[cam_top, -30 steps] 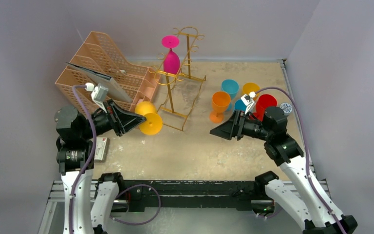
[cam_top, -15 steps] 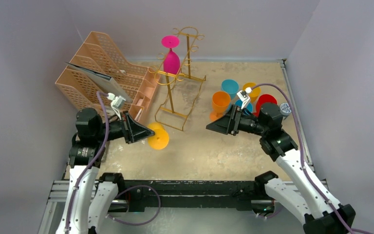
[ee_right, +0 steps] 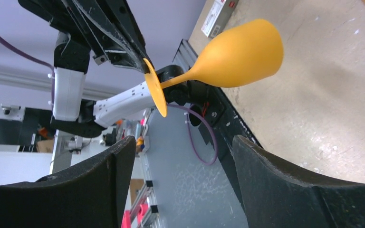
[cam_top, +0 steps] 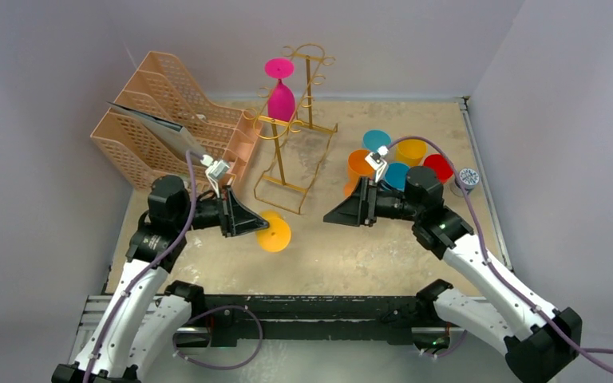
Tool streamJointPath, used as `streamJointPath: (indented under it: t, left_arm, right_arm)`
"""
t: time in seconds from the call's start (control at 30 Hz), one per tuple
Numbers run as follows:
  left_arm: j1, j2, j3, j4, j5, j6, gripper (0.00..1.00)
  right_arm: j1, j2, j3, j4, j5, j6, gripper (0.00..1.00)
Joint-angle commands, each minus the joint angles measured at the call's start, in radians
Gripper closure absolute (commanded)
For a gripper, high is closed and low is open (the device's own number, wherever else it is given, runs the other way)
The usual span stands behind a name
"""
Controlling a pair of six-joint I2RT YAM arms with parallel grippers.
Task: Take the wine glass off the wine glass rack
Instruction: Place the wine glass at the center of the board.
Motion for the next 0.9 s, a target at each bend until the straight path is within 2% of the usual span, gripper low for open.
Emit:
streamJointPath:
  t: [0.0, 0.27, 0.57, 0.73, 0.87]
  left_arm:
    - [-0.035, 0.003, -0.019, 0.107, 0.005, -0.044, 1.0]
    - [-0.101, 0.025, -0.032, 0.196, -0.052, -0.096, 1.0]
    - [-0.173, 0.057, -0.055, 0.271, -0.136, -0.138, 1.0]
    - [-0.201, 0.075, -0.055, 0.29, -0.154, -0.141, 1.0]
    - [-0.213, 0.071, -0.054, 0.284, -0.154, -0.137, 1.0]
  right_arm:
    - [0.054, 0.033, 0.052, 0.073, -0.005, -0.007, 0.24]
    - [0.15, 0.113, 0.057, 0.185, -0.013, 0.027, 0.31]
    - [0.238, 0.201, 0.108, 0.183, -0.047, 0.006, 0.42]
    - [0.277, 0.245, 0.133, 0.173, -0.052, -0.013, 0.56]
    - [0.281, 0.248, 0.13, 0.167, -0.037, -0.027, 0.74]
